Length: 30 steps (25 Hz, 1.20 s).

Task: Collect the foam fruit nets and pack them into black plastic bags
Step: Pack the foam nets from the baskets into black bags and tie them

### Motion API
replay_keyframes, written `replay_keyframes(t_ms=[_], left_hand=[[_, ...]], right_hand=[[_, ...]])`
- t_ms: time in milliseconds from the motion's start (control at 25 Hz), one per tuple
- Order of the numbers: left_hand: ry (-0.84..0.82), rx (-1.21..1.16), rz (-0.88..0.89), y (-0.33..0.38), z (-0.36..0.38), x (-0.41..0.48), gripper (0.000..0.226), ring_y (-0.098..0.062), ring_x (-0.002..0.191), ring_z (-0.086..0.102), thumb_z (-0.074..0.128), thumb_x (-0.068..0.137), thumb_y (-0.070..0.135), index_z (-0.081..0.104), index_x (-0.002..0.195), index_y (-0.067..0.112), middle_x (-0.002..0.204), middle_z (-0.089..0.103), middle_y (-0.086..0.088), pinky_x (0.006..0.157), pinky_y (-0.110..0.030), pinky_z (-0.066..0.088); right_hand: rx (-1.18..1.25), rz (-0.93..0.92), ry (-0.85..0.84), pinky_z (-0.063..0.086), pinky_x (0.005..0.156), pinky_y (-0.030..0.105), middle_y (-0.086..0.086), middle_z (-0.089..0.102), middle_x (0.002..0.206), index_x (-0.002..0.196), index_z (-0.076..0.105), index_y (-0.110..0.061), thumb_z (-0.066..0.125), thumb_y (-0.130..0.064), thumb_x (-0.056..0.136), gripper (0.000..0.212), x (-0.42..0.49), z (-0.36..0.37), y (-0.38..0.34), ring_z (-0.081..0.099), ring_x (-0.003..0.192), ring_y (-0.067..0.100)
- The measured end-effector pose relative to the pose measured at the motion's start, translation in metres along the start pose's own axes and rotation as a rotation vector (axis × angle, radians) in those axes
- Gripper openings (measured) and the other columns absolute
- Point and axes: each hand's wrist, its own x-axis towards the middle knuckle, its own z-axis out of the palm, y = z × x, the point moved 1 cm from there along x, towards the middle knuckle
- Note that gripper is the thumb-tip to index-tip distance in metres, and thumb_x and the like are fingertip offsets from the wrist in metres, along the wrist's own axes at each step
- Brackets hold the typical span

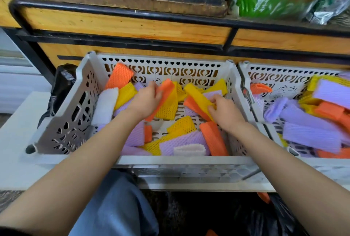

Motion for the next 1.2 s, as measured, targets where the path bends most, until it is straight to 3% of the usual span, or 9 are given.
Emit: replay_keyframes(t_ms=[160,360,520,680,760,840,960,1120,1200], left_hand=[[0.253,-0.388,-0.085,0.034,-0.014,-0.023,0.016,-0.008,0.062,0.044,0.036,0.102,0.025,0.037,0.100,0.009,0.075,0.046,0.003,0.051,-0.020,0.036],[-0.046,-1.083,-0.174,0.055,-0.003,-0.051,0.062,-0.014,0.103,0.060,0.029,0.093,0.062,0.043,0.127,0.012,0.119,0.058,-0.003,0.080,-0.032,0.051],[0.081,-1.043,-0.067,0.055,-0.018,-0.062,0.049,-0.017,0.110,0.057,0.058,0.092,0.033,0.042,0.130,0.007,0.121,0.057,-0.006,0.087,-0.028,0.049],[0.146,-1.162,-0.156,0.037,-0.034,-0.063,0.035,-0.017,0.107,0.059,0.051,0.096,0.017,0.045,0.131,0.014,0.122,0.058,-0.002,0.084,-0.026,0.050],[0.109,-1.192,-0.181,0.030,-0.037,-0.063,0.036,-0.016,0.106,0.059,0.051,0.096,0.019,0.045,0.131,0.015,0.123,0.059,-0.002,0.084,-0.027,0.051],[0.130,-1.155,-0.166,0.027,-0.037,-0.062,0.034,-0.012,0.100,0.060,0.052,0.096,0.019,0.046,0.129,0.015,0.120,0.059,-0.001,0.077,-0.022,0.051],[0.143,-1.112,-0.141,0.025,-0.038,-0.060,0.034,-0.010,0.097,0.059,0.051,0.096,0.018,0.046,0.129,0.014,0.117,0.059,0.000,0.075,-0.019,0.050],[0.130,-1.082,-0.164,0.023,-0.037,-0.057,0.034,-0.011,0.098,0.055,0.046,0.098,0.016,0.041,0.132,0.016,0.114,0.055,0.003,0.077,-0.023,0.048],[0.141,-1.000,-0.172,0.019,-0.035,-0.054,0.034,-0.016,0.104,0.054,0.045,0.099,0.017,0.040,0.132,0.014,0.116,0.054,0.001,0.083,-0.030,0.045]], right_hand=[[0.271,-0.104,0.310,0.035,0.074,0.017,-0.003,0.053,0.103,0.111,0.055,-0.010,0.051,-0.019,0.095,0.019,-0.016,-0.026,-0.036,0.051,0.094,0.009],[0.227,-0.292,0.272,0.025,0.083,0.008,-0.007,0.046,0.109,0.110,0.058,-0.013,0.057,-0.018,0.091,0.019,-0.045,-0.025,-0.072,0.038,0.105,0.005],[0.372,-0.344,0.032,0.029,0.100,0.015,-0.011,0.048,0.128,0.119,0.058,-0.021,0.055,-0.027,0.094,0.026,-0.057,-0.029,-0.083,0.041,0.121,0.001],[0.436,-0.194,0.082,0.041,0.080,0.004,-0.012,0.052,0.108,0.111,0.053,-0.019,0.050,-0.018,0.096,0.015,-0.043,-0.042,-0.065,0.050,0.097,-0.005],[0.295,-0.049,-0.115,0.043,0.075,0.005,-0.007,0.051,0.098,0.107,0.051,-0.015,0.055,-0.012,0.093,0.015,-0.031,-0.029,-0.036,0.052,0.088,0.003],[0.200,0.132,-0.439,0.049,0.089,0.025,0.002,0.055,0.105,0.116,0.047,-0.008,0.066,-0.016,0.086,0.037,-0.024,-0.004,0.001,0.056,0.098,0.018],[0.036,0.255,-0.645,0.046,0.097,0.041,0.006,0.054,0.124,0.133,0.033,-0.008,0.079,-0.042,0.062,0.091,-0.014,0.026,0.047,0.055,0.112,0.024],[-0.077,0.167,-0.493,0.038,0.077,0.023,0.002,0.057,0.097,0.099,0.049,-0.011,0.065,-0.018,0.087,0.021,-0.022,0.007,0.012,0.056,0.097,0.020],[0.068,0.116,-0.253,0.043,0.085,0.031,0.008,0.059,0.110,0.110,0.052,-0.010,0.057,-0.018,0.093,0.020,-0.023,-0.011,0.000,0.056,0.105,0.025]])
